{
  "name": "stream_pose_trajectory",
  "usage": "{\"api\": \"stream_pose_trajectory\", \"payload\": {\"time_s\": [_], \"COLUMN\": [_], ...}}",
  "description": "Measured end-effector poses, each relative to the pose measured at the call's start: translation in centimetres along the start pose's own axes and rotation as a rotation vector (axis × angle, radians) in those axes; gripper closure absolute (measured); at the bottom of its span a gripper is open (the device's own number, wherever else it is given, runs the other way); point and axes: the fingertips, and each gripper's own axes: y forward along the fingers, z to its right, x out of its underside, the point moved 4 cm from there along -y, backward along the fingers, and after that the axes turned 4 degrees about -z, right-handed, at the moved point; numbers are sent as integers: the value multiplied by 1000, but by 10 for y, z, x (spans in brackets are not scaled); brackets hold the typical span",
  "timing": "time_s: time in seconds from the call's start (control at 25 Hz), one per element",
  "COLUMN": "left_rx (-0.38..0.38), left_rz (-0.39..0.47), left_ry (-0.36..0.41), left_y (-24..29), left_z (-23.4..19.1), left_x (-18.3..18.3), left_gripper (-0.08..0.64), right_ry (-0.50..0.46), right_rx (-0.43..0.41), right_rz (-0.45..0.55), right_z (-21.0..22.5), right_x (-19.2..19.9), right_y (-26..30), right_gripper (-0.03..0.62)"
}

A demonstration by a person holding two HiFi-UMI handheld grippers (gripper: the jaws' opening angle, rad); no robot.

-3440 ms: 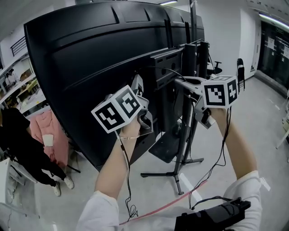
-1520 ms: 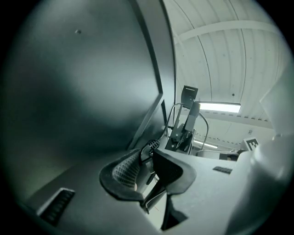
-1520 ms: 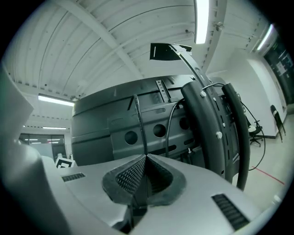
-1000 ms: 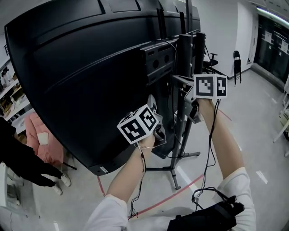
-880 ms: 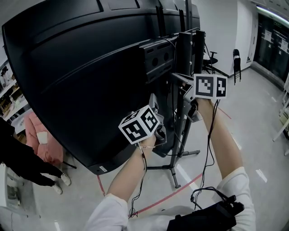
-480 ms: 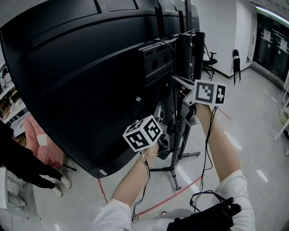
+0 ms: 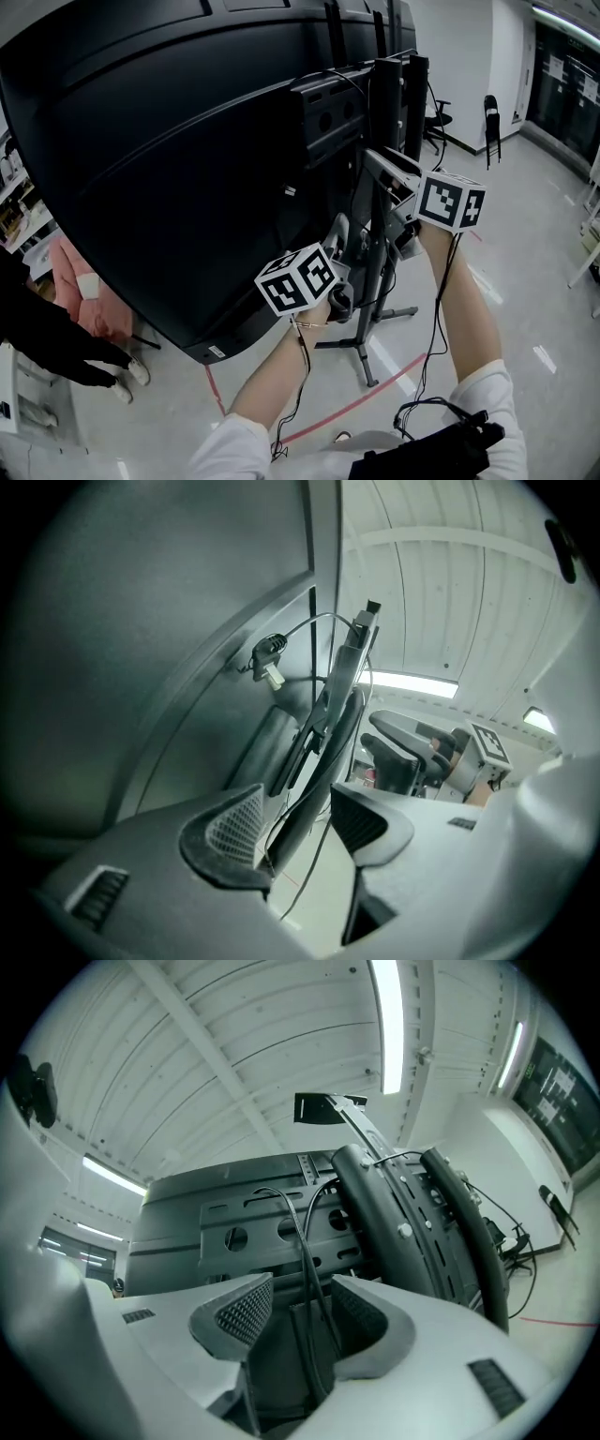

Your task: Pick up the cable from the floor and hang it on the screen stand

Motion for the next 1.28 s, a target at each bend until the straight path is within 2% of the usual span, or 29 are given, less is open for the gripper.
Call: {"api": "stream_pose_trajectory", "payload": {"time_s": [0.16,0.28,0.4,0.6,0.64,0.72,0.88,1.28], "left_rx": [32,55,73,104,112,134,180,227], "left_rz": [-26,-36,-28,-35,-38,-43,-43,-79], "left_ry": [10,21,41,125,139,159,202,201], "left_y": [-8,-17,-31,-65,-73,-91,-124,-192], "left_z": [4,10,13,19,20,21,21,6], "left_x": [7,10,9,14,15,18,20,41], "left_gripper": [344,344,344,345,347,351,401,444], "right_ry": [18,49,41,38,41,48,17,-22], "right_rx": [21,61,129,266,304,362,416,566], "right_rz": [108,134,95,28,17,3,-2,-37], "right_z": [4,4,3,-14,-19,-36,-79,-151], "right_x": [-7,-3,17,72,84,107,140,192], "right_y": [-20,-36,-48,-76,-83,-96,-113,-153], "right_gripper": [400,400,402,412,431,511,535,565]}}
